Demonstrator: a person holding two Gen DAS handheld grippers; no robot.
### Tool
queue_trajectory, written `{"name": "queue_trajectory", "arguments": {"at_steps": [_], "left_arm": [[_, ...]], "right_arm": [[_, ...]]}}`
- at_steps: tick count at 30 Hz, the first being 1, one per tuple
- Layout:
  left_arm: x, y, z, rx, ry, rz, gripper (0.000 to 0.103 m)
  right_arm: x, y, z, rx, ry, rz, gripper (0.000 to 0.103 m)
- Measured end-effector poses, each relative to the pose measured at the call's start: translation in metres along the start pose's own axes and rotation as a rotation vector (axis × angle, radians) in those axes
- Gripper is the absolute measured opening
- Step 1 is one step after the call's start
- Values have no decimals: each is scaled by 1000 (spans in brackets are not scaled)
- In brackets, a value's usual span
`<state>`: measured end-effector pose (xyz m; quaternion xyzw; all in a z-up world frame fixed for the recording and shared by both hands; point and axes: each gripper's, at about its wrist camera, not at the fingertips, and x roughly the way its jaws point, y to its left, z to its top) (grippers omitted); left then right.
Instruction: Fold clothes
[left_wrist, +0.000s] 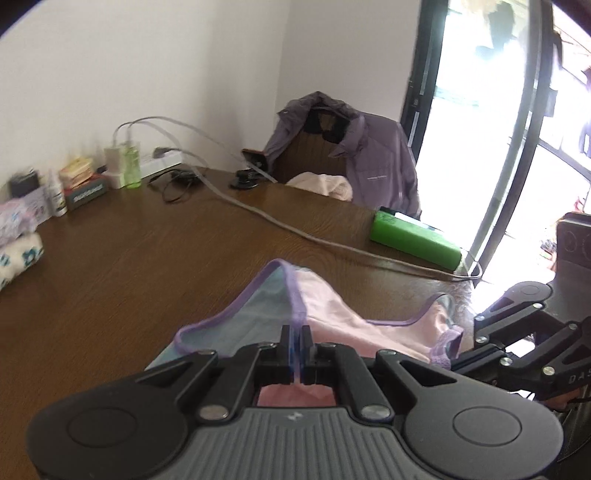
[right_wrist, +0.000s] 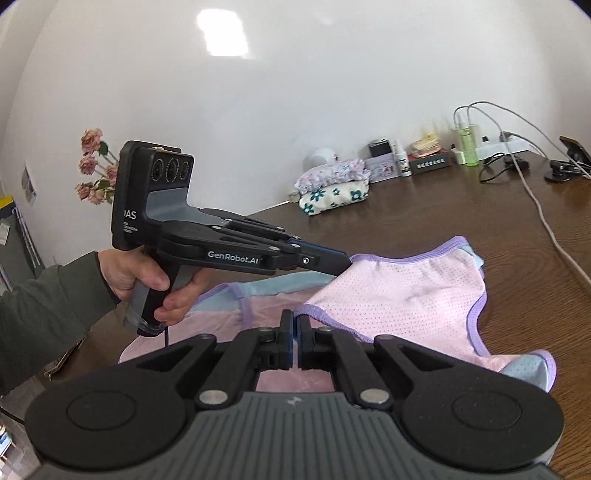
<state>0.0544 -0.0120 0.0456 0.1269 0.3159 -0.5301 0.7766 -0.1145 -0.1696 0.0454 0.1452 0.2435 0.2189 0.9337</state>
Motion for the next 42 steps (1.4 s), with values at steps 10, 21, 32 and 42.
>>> {"name": "queue_trajectory", "arguments": {"at_steps": [10, 21, 32, 42], "left_arm": [[-3, 9, -17, -179, -14, 28, 44], [28, -8, -19, -173, 59, 60, 6], [8, -23, -32, -209, 36, 162, 5], [6, -26, 15, -61, 57, 166, 20]], "right_arm": [[-6, 7, -13, -9, 109, 47, 41], [-65, -58, -12, -57, 46, -156, 35], [-60, -92, -13, 28, 75, -121, 11], [-64, -81, 4, -56, 94, -112, 28]]}}
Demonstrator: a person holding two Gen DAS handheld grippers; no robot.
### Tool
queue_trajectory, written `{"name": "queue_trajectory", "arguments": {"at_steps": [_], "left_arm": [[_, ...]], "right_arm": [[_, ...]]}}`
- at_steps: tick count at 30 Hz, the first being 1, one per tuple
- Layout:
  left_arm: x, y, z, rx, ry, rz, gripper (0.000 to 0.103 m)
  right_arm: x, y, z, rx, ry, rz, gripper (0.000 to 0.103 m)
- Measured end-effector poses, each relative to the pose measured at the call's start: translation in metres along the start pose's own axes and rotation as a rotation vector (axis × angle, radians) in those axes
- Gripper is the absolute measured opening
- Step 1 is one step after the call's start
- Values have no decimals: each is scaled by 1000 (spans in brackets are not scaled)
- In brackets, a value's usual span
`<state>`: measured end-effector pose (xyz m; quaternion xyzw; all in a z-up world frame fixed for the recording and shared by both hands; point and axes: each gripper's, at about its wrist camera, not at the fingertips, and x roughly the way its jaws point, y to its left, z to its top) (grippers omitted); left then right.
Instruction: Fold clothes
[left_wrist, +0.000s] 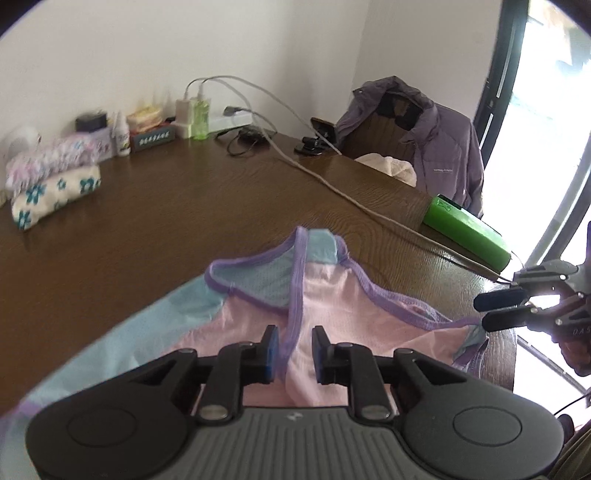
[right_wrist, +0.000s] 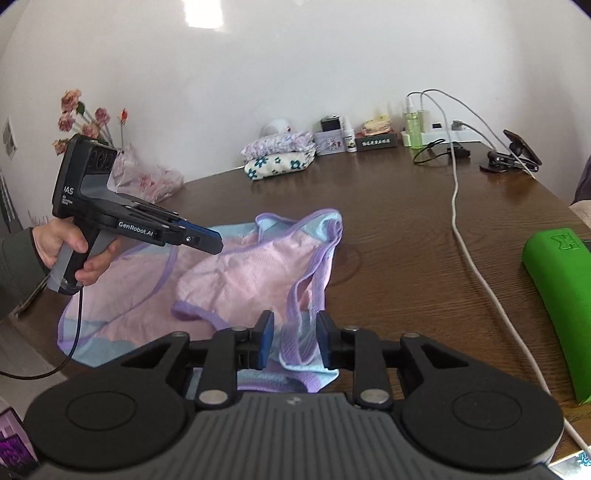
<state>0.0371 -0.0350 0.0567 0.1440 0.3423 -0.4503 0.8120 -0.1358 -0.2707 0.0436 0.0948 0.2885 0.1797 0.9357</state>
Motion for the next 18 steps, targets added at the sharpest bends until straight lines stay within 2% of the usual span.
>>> {"name": "queue_trajectory", "arguments": {"at_steps": [1, 2, 3, 4, 7, 8, 11, 12, 14, 18], "left_arm": [[6, -3, 15, 49, -2, -15, 22], [15, -7, 29, 99, 4, -45, 33], [27, -10, 42, 159, 25, -84, 50], [41, -14, 56, 223, 51, -126, 55], [83, -26, 85, 364, 135, -199, 54], [96, -27, 92, 388, 162, -226, 49], [121, -27, 102, 438, 227, -315, 22], [123, -25, 102, 442, 234, -319, 18], [118, -14, 97, 413, 214, -306, 18], [92, 12, 81, 268, 103, -269, 20]], "right_arm": [[2, -3, 4, 19, -3, 4, 33], [4, -7, 8, 38, -5, 8, 38], [12, -9, 10, 51, 26, 3, 41], [20, -11, 12, 63, 57, -2, 43], [33, -15, 7, 101, 119, -10, 40], [33, -15, 5, 115, 118, -10, 31], [33, -18, 4, 152, 104, -5, 20], [32, -21, 6, 161, 93, -1, 19], [30, -25, 10, 179, 71, 7, 19], [45, -41, 35, 141, 28, -14, 19]]}}
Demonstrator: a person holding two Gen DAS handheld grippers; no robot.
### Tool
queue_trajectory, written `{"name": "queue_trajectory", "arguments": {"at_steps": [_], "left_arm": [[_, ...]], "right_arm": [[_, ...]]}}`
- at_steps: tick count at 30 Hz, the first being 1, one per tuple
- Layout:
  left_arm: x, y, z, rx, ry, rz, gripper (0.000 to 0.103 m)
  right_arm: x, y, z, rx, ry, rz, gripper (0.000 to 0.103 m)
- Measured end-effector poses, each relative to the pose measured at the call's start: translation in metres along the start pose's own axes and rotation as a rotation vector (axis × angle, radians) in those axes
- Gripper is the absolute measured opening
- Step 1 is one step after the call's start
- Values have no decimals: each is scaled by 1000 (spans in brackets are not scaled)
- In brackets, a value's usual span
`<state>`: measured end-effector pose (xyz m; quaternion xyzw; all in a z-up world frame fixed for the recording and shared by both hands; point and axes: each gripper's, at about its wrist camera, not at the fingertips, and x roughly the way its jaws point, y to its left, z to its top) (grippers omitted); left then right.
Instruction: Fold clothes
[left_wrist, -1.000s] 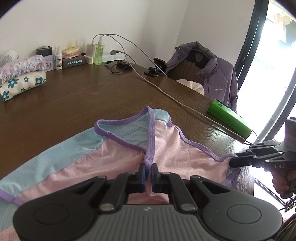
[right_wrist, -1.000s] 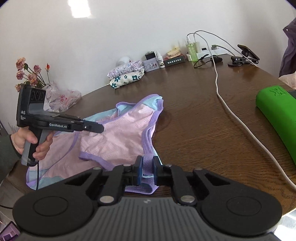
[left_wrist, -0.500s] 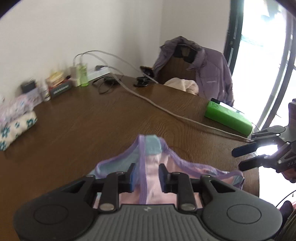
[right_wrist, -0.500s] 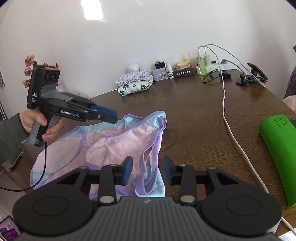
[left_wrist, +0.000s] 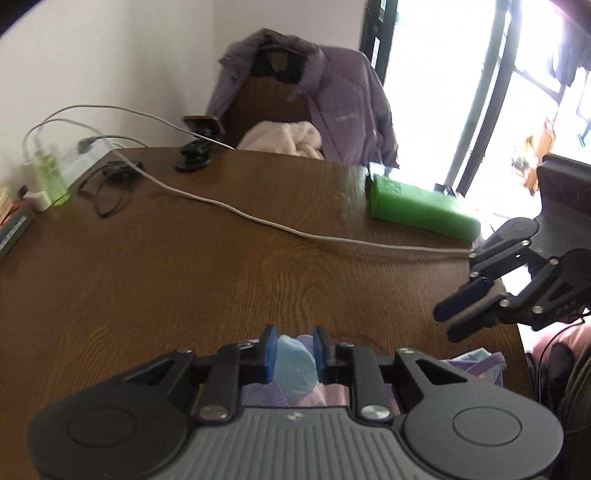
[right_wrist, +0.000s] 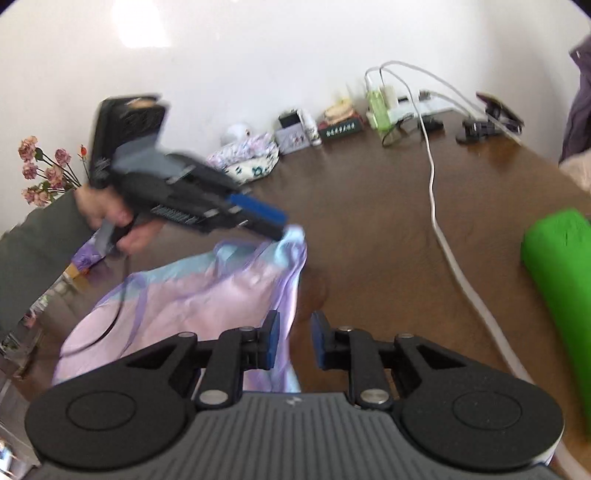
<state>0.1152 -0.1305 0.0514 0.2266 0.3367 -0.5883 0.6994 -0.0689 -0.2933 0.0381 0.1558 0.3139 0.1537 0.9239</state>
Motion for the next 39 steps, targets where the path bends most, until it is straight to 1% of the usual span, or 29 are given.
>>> {"name": "queue_trajectory", "arguments": {"at_steps": [2, 5, 6, 7, 9, 11, 14, 17, 18, 19, 20, 21, 24, 27, 29, 31, 32, 34, 35, 36, 37, 38, 39], "left_arm": [[-8, 3, -11, -53, -43, 28, 20], [-1, 8, -22, -111, -22, 108, 20], [1, 11, -25, -130, -20, 119, 20], [2, 14, -28, -154, -24, 108, 19], [-4, 24, -36, -223, -61, 62, 19], [-8, 32, -43, -265, -88, 55, 19], [-10, 36, -47, -295, -110, 54, 18], [-4, 36, -46, -295, -103, 42, 18], [-2, 35, -46, -289, -99, 39, 18], [0, 33, -47, -283, -94, 39, 18], [2, 32, -47, -278, -88, 40, 18], [4, 31, -49, -281, -91, 42, 18], [5, 33, -53, -293, -109, 43, 18], [6, 30, -53, -270, -112, 56, 18], [6, 28, -51, -263, -105, 64, 18], [6, 28, -47, -271, -90, 77, 18], [6, 27, -45, -278, -81, 85, 18], [1, 24, -37, -280, -101, 90, 18], [-2, 22, -33, -281, -114, 91, 21], [-4, 20, -29, -283, -135, 74, 25], [-4, 19, -25, -286, -145, 53, 28], [-2, 18, -21, -289, -149, 33, 29], [2, 17, -17, -289, -143, 30, 29]], "right_arm": [[24, -7, 17, -21, 13, 0, 19], [60, -16, 38, -57, 44, 0, 20], [71, -17, 42, -77, 51, -1, 19], [78, -18, 45, -91, 60, -1, 20], [87, -18, 49, -106, 75, 31, 20], [92, -16, 51, -115, 94, 70, 19], [94, -9, 50, -163, 105, 89, 20], [103, -4, 49, -187, 125, 75, 19], [103, -3, 49, -184, 121, 79, 18], [104, -3, 49, -181, 117, 83, 12], [104, -2, 49, -178, 113, 86, 3], [101, -3, 49, -162, 99, 75, 1], [87, -9, 46, -110, 45, 30, 0], [72, -16, 41, -77, 4, -54, 0], [70, -11, 36, -116, -1, -123, 0], [71, -12, 34, -113, 3, -133, 2], [71, -14, 34, -97, 8, -129, 5], [62, -20, 37, -56, -3, -120, 7], [58, -23, 38, -35, -9, -114, 8], [57, -25, 40, -14, -3, -78, 8], [56, -27, 42, 7, 2, -41, 8], [54, -29, 44, 28, 8, -4, 8], [53, -31, 46, 49, 14, 32, 8]]}}
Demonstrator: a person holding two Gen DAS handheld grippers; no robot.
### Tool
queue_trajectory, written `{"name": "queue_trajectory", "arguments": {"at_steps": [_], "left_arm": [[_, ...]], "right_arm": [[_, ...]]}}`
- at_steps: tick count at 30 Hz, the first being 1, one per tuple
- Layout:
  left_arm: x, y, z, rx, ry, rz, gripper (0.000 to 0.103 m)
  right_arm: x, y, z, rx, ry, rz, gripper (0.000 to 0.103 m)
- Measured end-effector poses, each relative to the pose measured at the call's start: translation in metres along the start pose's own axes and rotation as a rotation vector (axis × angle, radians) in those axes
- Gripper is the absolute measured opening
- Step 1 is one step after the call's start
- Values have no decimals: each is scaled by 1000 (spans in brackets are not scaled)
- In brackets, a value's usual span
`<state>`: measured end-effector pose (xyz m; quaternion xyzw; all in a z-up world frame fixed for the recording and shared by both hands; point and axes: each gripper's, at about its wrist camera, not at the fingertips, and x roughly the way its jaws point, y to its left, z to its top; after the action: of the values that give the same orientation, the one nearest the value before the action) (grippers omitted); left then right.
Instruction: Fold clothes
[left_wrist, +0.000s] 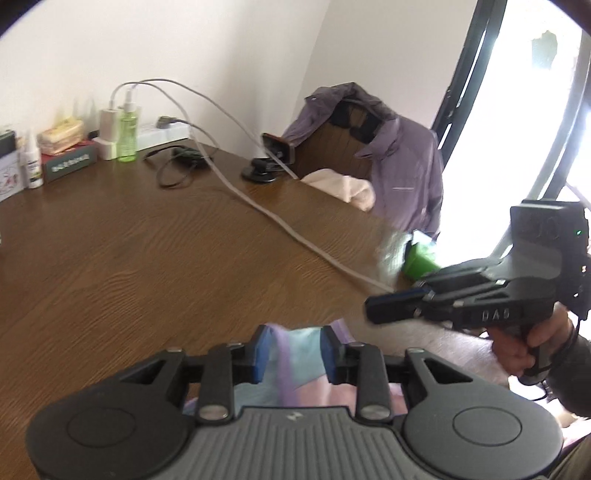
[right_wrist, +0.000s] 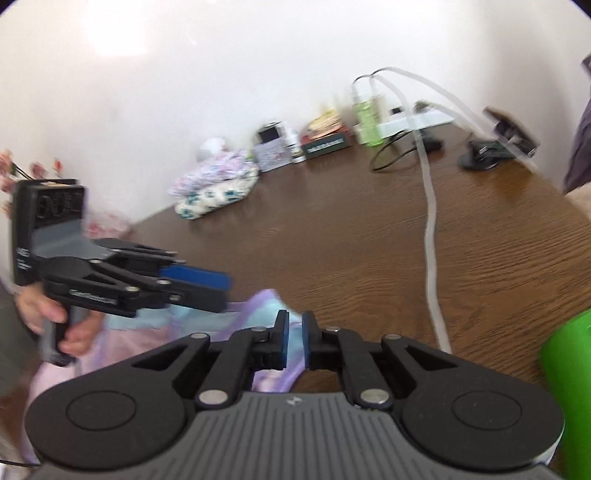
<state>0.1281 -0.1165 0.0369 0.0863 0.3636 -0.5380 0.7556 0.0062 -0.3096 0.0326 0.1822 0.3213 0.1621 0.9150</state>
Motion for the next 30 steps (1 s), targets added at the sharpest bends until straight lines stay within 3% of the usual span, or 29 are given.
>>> {"name": "queue_trajectory", "arguments": {"at_steps": [3, 5, 7, 11, 15, 18, 21, 23, 24, 27, 28, 29, 30], "left_arm": [[20, -5, 1, 16, 38, 51, 27], [28, -8, -4, 27, 73, 104, 26], [22, -12, -9, 25, 48, 120, 26], [-14, -26, -15, -22, -62, 163, 38], [-50, -60, -36, -43, -101, 245, 38], [-67, -89, -55, -105, -88, 260, 43], [-74, -117, -73, -116, -82, 364, 46], [-82, -126, -91, -199, -115, 410, 49], [-87, -128, -102, -255, -140, 429, 50], [-100, -132, -132, -352, -191, 470, 52], [-101, -133, -139, -372, -198, 483, 53], [-100, -133, -144, -389, -187, 490, 54], [-99, -132, -148, -402, -164, 492, 54]], "right_arm": [[22, 4, -3, -15, 65, 25, 7], [25, 4, -6, -41, 66, -80, 6], [13, 2, -6, -53, 50, -136, 6], [-25, 3, -14, -90, 50, -67, 8], [-54, 18, -37, -148, 146, 74, 13], [-67, 20, -55, -157, 197, 134, 26], [-82, 16, -64, -221, 194, 257, 29], [-85, 21, -68, -305, 196, 264, 40], [-86, 23, -70, -347, 197, 267, 40], [-80, 26, -73, -389, 209, 277, 31], [-77, 27, -73, -396, 213, 285, 16], [-75, 27, -73, -405, 218, 292, 9], [-75, 29, -72, -449, 223, 284, 8]]}}
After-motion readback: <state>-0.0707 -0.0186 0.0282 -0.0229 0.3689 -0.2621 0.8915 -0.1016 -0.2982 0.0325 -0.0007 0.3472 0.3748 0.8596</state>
